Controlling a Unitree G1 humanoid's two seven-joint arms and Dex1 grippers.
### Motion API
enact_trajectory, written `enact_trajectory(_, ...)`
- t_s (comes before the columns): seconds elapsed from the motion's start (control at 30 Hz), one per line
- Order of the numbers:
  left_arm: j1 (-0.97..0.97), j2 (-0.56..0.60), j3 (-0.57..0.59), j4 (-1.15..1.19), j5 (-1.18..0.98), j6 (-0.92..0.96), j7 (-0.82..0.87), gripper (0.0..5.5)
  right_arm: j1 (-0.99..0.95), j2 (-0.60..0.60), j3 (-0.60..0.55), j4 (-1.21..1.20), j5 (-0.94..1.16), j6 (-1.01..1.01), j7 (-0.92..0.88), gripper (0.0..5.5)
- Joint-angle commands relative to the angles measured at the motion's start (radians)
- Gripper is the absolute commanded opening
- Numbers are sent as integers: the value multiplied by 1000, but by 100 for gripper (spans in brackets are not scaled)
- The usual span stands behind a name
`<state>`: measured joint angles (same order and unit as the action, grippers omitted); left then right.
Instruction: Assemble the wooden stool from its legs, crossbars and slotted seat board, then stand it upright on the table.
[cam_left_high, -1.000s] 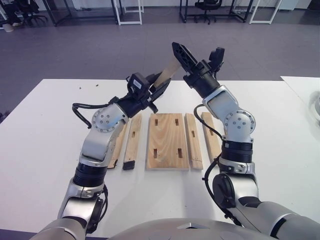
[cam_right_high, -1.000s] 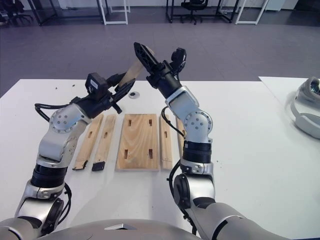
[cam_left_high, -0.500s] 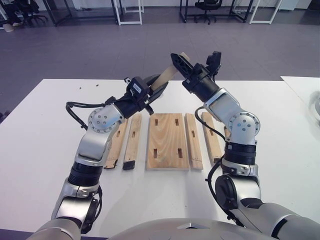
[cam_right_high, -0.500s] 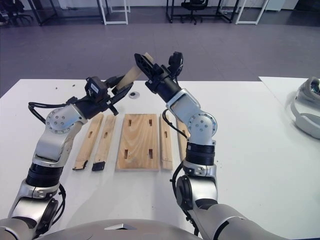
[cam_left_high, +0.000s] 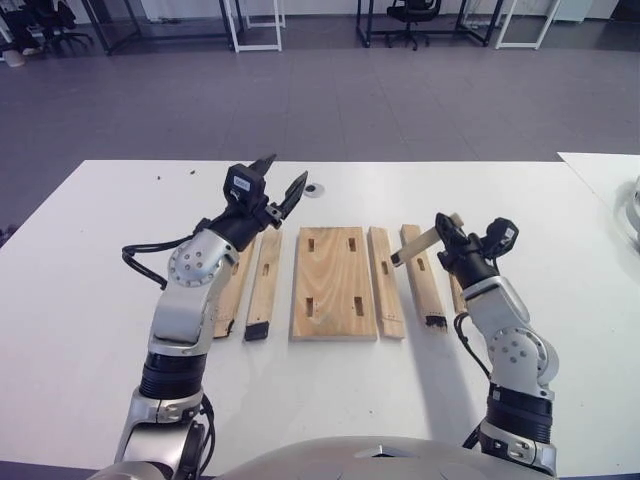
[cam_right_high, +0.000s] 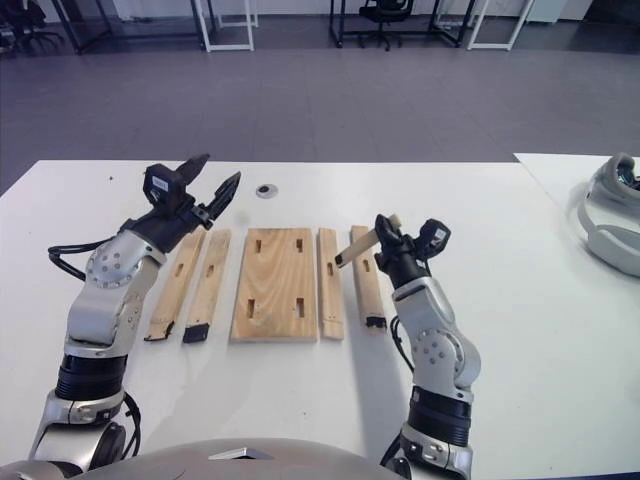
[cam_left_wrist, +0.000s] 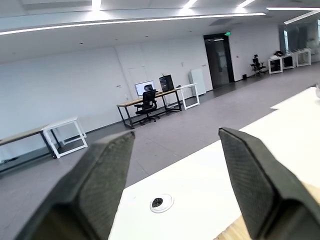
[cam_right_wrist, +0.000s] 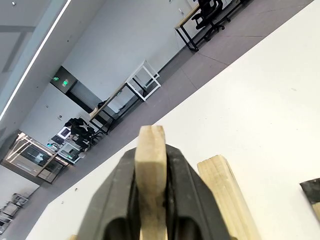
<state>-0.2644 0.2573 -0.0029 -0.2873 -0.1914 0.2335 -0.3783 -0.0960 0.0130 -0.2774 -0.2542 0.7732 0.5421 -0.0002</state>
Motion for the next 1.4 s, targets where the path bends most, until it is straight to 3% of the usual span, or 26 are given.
enact_trajectory(0.03,13,-14,-9,13,7,-1,17,310,-9,17,28,65,-47,-43,29,42)
enact_trajectory(0.23,31,-24,-26,7,19,1,23,310,16,18,66,130,-143,-95,33,42)
enact_trajectory(0.47,51,-10,-20,-5,24,5,32,310,116,-133,255,135,-423,-119,66,42)
enact_trajectory(0.73,70,17,-31,-32,46,17,31,310,191,-252,366,336,-600,-244,154,42)
enact_trajectory(1.03,87,22,-9,-50,40,48,37,310,154,-220,345,205,-535,-274,184,42)
enact_trajectory(1.07,88,19,-9,-47,42,45,40,310,135,-218,340,179,-527,-254,181,79)
enact_trajectory(1.4,106,2,-37,-15,92,-3,55,310,84,-276,328,19,-494,195,205,263)
